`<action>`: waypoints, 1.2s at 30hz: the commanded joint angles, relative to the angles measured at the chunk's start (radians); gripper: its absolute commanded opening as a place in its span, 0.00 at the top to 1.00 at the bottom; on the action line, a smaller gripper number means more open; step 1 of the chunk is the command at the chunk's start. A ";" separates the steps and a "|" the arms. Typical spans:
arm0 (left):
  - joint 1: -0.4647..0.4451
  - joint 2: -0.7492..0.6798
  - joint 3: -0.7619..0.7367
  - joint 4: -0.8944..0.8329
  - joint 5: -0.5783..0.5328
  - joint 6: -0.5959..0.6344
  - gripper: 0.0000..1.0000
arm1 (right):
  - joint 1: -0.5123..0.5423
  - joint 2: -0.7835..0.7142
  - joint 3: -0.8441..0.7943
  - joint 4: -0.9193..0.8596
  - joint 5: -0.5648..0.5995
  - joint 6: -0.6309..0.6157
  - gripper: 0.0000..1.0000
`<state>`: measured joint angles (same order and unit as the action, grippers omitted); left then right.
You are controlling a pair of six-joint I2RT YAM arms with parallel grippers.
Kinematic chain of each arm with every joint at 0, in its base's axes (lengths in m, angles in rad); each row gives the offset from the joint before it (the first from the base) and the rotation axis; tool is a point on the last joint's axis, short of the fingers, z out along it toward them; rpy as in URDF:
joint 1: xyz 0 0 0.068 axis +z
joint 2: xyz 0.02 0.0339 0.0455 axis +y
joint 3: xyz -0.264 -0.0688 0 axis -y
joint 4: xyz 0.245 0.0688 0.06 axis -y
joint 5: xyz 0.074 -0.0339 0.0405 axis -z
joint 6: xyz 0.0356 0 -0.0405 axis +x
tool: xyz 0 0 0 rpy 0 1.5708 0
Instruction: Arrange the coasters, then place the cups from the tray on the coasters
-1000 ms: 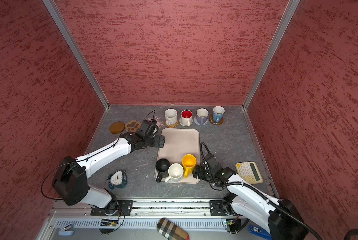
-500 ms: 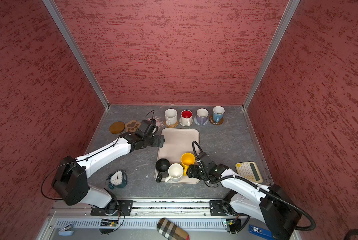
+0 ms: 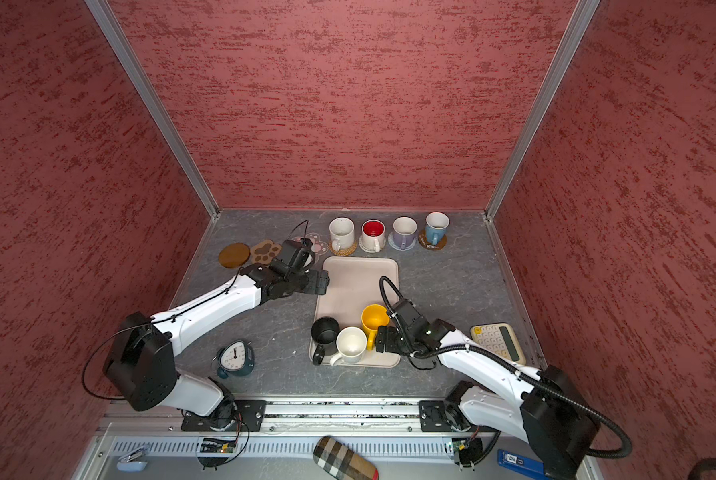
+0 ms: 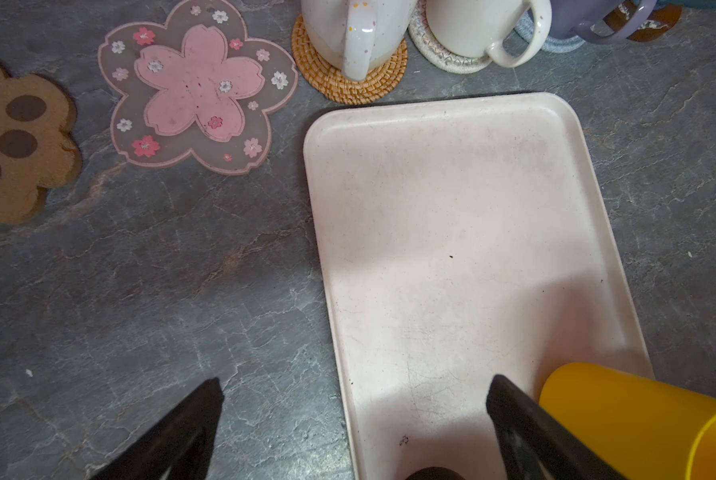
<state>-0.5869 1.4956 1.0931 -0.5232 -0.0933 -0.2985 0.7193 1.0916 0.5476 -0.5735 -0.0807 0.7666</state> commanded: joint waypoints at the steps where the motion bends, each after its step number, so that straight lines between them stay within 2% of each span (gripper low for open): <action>1: 0.008 -0.025 -0.009 0.005 0.005 0.013 0.00 | 0.006 -0.041 0.033 -0.116 0.065 -0.019 0.09; 8: 0.007 -0.014 -0.002 0.008 0.005 0.013 0.00 | 0.023 -0.049 0.034 -0.150 0.045 -0.033 0.13; 20: 0.010 -0.011 -0.002 0.002 0.000 0.016 0.00 | 0.181 0.014 0.042 -0.108 0.064 -0.043 0.11; 36: 0.013 -0.007 -0.002 0.002 0.000 0.016 0.00 | 0.264 0.042 0.078 -0.051 0.044 -0.094 0.09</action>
<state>-0.5819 1.4956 1.0931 -0.5232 -0.0879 -0.2981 0.9699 1.1435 0.5980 -0.6525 -0.0486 0.6872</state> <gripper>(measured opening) 0.996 0.907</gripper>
